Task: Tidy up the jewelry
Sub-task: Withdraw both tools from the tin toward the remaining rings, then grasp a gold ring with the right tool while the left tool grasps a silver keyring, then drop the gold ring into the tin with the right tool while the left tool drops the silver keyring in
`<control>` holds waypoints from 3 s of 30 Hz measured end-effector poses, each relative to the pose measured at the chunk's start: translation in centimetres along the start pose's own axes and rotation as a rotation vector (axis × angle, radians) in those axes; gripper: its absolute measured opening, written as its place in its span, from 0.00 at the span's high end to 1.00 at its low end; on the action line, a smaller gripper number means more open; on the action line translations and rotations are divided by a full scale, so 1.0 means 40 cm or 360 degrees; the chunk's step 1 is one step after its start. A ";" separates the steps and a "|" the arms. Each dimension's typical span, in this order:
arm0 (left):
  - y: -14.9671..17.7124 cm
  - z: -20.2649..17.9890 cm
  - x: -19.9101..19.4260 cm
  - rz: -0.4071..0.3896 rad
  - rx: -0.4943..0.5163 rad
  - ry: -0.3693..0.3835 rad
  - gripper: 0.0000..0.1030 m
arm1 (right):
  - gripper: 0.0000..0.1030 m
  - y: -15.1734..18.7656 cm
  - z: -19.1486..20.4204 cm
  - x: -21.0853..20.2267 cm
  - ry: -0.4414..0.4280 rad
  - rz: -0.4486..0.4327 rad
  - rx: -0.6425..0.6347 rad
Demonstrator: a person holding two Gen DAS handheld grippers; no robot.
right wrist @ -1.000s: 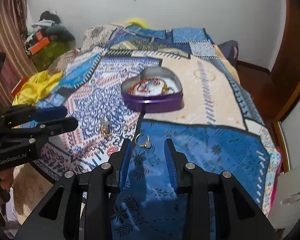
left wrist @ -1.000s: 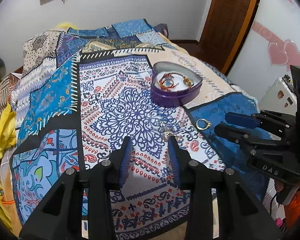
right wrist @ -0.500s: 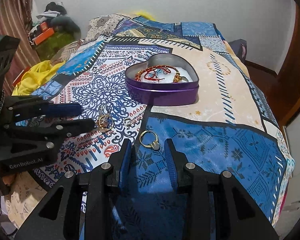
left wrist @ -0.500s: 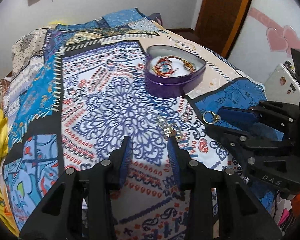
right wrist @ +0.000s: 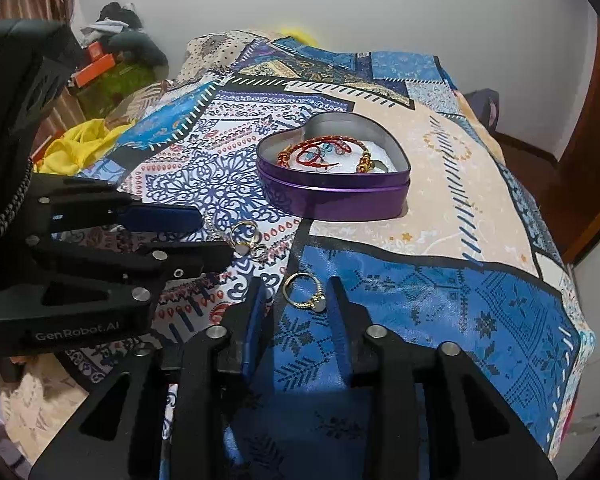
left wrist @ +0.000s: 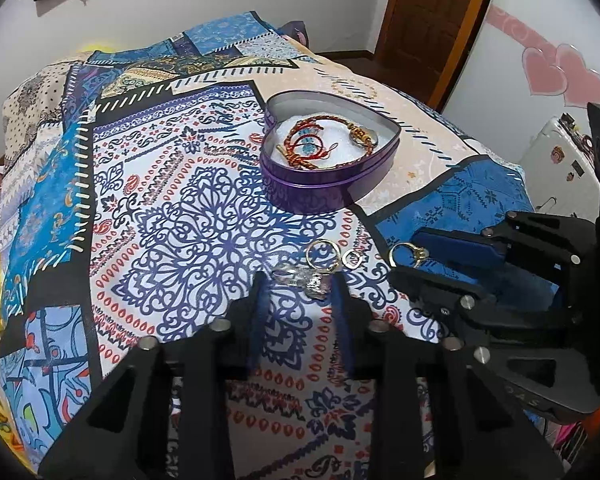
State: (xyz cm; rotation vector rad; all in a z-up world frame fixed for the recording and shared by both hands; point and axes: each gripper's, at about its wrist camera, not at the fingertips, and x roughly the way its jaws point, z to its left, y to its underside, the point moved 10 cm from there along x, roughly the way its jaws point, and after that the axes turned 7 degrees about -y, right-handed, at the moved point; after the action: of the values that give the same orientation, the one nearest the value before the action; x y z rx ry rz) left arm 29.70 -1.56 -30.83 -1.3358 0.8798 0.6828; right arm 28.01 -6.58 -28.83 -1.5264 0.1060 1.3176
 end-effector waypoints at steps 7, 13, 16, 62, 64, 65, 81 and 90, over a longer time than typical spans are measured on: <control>-0.002 -0.012 0.000 -0.0011 0.0025 -0.0003 0.88 | 0.89 -0.006 -0.010 0.001 -0.0017 -0.0002 -0.0001; 0.005 -0.011 -0.014 -0.0024 0.0009 -0.0003 0.88 | 0.91 -0.012 -0.014 -0.011 -0.0018 -0.0003 0.0011; 0.010 -0.010 -0.024 -0.0030 0.0001 -0.0013 0.88 | 0.91 -0.012 -0.014 -0.017 -0.0010 -0.0009 0.0011; -0.186 0.002 -0.080 -0.0265 -0.0110 0.0019 0.88 | 0.91 -0.218 -0.112 -0.070 0.0012 -0.0265 0.0163; -0.186 -0.001 -0.063 -0.0247 -0.0104 0.0023 0.88 | 0.91 -0.219 -0.117 -0.056 -0.0009 -0.0239 0.0173; -0.187 -0.003 -0.055 -0.0239 -0.0102 0.0023 0.88 | 0.91 -0.219 -0.120 -0.045 -0.0017 -0.0222 0.0178; -0.187 -0.009 -0.004 -0.0157 -0.0103 0.0072 0.88 | 0.91 -0.203 -0.127 0.008 -0.0017 -0.0103 0.0144; -0.191 0.002 -0.039 -0.0206 -0.0111 0.0037 0.88 | 0.91 -0.203 -0.124 -0.003 -0.0021 -0.0073 0.0144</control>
State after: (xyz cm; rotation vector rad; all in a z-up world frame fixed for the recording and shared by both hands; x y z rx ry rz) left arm 35.30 -2.38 -25.48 -1.4522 0.7866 0.6026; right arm 36.46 -6.78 -24.49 -1.4357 0.1199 1.2699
